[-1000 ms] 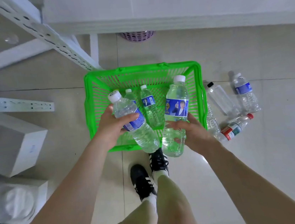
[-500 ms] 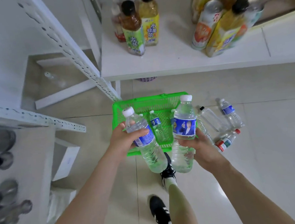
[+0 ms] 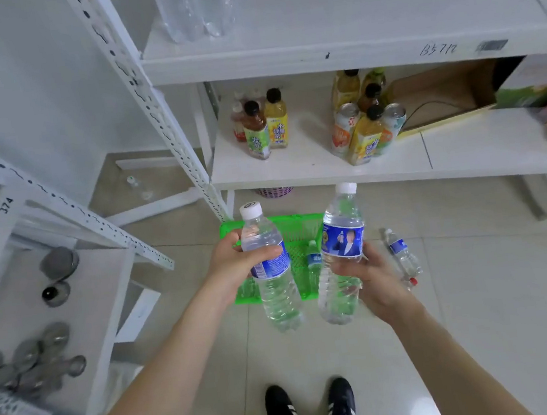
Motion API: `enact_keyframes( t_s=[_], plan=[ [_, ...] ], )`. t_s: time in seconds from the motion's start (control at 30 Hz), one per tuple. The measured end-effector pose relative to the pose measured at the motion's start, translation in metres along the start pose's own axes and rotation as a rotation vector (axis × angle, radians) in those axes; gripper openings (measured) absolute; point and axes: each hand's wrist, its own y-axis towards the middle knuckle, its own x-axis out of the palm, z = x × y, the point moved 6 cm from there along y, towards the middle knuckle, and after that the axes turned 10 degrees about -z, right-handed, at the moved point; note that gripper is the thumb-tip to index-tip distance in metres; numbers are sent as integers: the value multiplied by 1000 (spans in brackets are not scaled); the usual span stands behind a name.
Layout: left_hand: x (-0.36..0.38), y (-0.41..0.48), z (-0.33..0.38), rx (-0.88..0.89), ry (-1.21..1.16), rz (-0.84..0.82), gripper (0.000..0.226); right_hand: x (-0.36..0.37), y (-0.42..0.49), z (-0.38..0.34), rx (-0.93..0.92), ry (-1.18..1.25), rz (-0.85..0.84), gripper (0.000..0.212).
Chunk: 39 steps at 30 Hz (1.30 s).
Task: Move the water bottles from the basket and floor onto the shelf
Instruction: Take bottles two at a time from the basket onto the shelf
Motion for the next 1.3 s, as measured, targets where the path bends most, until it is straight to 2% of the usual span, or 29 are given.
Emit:
enact_keyframes(
  t_s=[0.07, 0.17, 0.3, 0.37, 0.43, 0.57, 0.73, 0.97, 1.3],
  plan=[
    [13, -9, 17, 32, 2, -2, 68, -2, -10, -22, -14, -22, -29, 52],
    [32, -20, 48, 95, 13, -4, 52, -5, -22, -59, -65, -58, -61, 52],
    [52, -33, 96, 188, 53, 10, 64, -6, -29, -108, -124, -113, -87, 64],
    [60, -38, 120, 239, 71, 7, 55, -5, -31, -132, -152, -132, -90, 71],
    [67, -42, 146, 294, 85, 3, 50, -4, -31, -157, -196, -156, -104, 68],
    [72, -42, 199, 383, 95, -6, 53, 6, -23, -205, -259, -188, -153, 68],
    [65, -24, 266, 458, 128, -2, 52, 22, 9, -261, -345, -211, -164, 80],
    [55, 22, 355, 530, 154, -24, 51, 46, 66, -339, -454, -236, -195, 66],
    [52, 105, 444, 588, 87, 39, 47, 55, 161, -444, -488, -327, -191, 70]
  ],
)
